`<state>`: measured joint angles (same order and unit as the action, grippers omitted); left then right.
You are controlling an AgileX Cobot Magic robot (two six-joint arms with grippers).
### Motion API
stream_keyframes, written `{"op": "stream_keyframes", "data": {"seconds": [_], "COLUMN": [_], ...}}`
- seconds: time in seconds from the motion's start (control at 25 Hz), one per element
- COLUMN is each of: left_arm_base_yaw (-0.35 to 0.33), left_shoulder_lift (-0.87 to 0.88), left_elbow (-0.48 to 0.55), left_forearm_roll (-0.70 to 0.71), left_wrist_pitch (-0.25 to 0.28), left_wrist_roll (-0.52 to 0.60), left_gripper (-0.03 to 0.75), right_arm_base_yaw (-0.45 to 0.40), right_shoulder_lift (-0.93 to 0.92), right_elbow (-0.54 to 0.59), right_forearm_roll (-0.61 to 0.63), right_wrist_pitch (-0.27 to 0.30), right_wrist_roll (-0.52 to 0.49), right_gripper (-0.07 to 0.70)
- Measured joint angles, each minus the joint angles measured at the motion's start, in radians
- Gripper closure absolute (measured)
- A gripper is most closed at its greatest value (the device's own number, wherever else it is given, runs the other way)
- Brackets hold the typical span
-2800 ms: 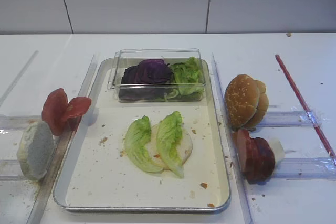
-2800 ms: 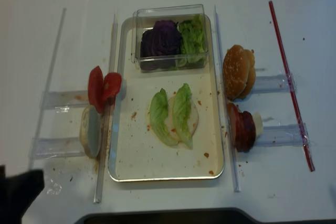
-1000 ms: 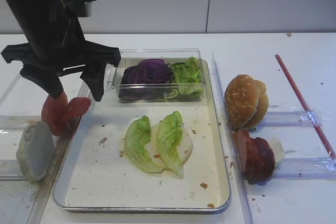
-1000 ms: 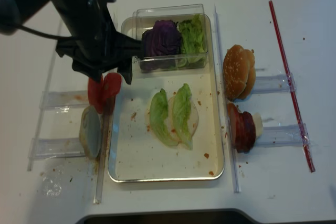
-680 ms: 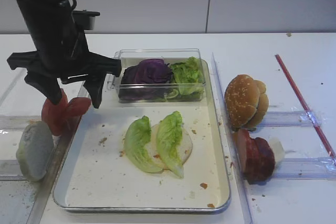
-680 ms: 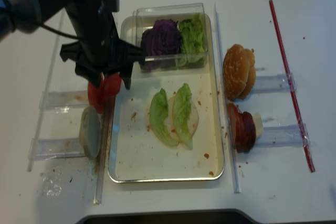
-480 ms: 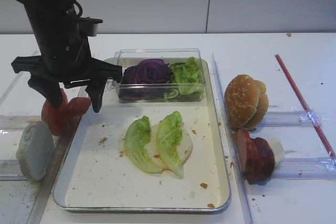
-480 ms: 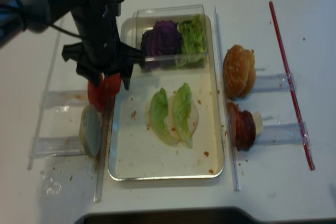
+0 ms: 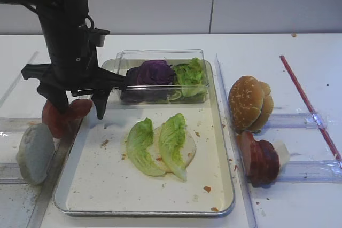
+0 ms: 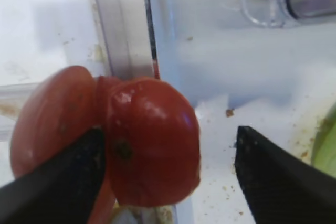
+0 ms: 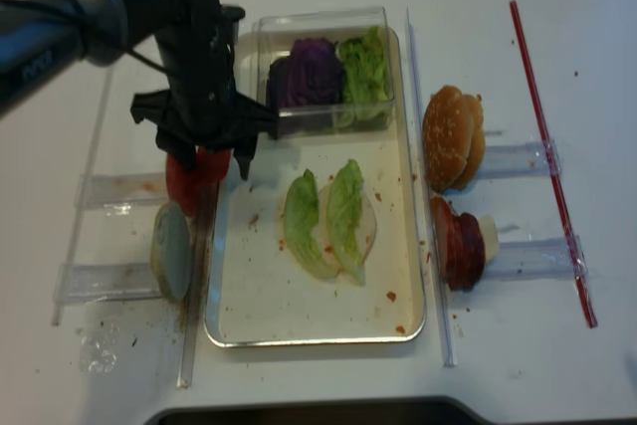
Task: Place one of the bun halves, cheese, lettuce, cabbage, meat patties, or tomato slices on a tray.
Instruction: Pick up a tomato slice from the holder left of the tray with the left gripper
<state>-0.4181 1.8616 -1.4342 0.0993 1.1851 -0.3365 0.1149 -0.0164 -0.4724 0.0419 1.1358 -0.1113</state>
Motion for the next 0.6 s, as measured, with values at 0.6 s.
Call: {"op": "stream_keyframes", "data": {"seconds": [0.6], "left_arm_base_yaw": [0.000], "left_shoulder_lift": [0.011], "left_elbow": [-0.009], "left_forearm_roll": [0.054], "left_wrist_pitch": [0.011], "left_wrist_roll": [-0.030], "left_gripper": [0.515], "right_arm_base_yaw": [0.000], "right_shoulder_lift": [0.000], "right_elbow": [0.002], "right_forearm_roll": [-0.002], "right_wrist_pitch": [0.000], "right_wrist_roll": [0.000], "right_gripper": [0.258]}}
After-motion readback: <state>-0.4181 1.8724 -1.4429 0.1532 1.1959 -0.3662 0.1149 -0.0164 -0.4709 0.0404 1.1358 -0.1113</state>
